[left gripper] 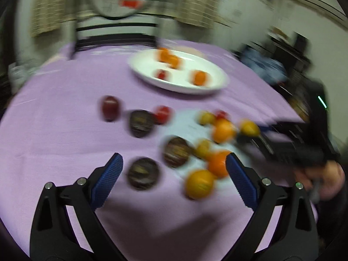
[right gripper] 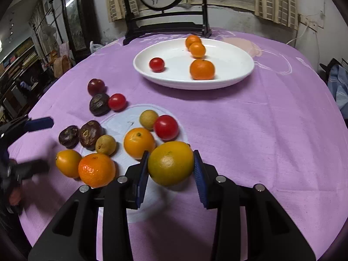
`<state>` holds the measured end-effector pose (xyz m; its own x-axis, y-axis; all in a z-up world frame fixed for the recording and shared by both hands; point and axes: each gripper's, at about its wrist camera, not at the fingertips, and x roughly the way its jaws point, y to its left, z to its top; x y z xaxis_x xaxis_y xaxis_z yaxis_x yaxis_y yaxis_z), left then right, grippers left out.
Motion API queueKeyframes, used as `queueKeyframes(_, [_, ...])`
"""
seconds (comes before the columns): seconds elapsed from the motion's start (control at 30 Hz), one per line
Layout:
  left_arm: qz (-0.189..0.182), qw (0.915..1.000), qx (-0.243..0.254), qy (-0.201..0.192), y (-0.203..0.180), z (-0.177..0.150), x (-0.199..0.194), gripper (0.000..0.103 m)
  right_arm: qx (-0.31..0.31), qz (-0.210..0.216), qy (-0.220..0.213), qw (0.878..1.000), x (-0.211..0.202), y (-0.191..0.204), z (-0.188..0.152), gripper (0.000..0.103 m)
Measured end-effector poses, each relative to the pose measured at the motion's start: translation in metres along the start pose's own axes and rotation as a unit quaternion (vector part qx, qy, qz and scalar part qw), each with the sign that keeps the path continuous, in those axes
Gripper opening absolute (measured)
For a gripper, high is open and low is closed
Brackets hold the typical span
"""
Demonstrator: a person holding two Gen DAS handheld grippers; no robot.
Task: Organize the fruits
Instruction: 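Grasp the yellow-green citrus with the right tool while the left tool grasps an orange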
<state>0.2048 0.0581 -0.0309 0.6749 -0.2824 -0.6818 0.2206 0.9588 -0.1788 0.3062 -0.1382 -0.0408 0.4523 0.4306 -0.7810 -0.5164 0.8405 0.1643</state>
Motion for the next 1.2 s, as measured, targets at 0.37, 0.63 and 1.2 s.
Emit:
queueKeyframes(0.37, [-0.007, 0.9962, 0.076, 0.042, -0.023, -0.017, 0.012, 0.058, 0.003, -0.007, 0.011, 1.000, 0.005, 0.000, 0.000, 0.039])
queueKeyframes(0.63, [-0.011, 0.9952, 0.072, 0.066, -0.021, -0.019, 0.022, 0.045, 0.002, -0.007, 0.011, 1.000, 0.005, 0.000, 0.000, 0.039])
queueKeyframes(1.2, [-0.042, 0.9968, 0.038, 0.056, -0.012, -0.013, 0.018, 0.038, 0.008, 0.010, -0.020, 1.000, -0.007, -0.002, 0.005, 0.039])
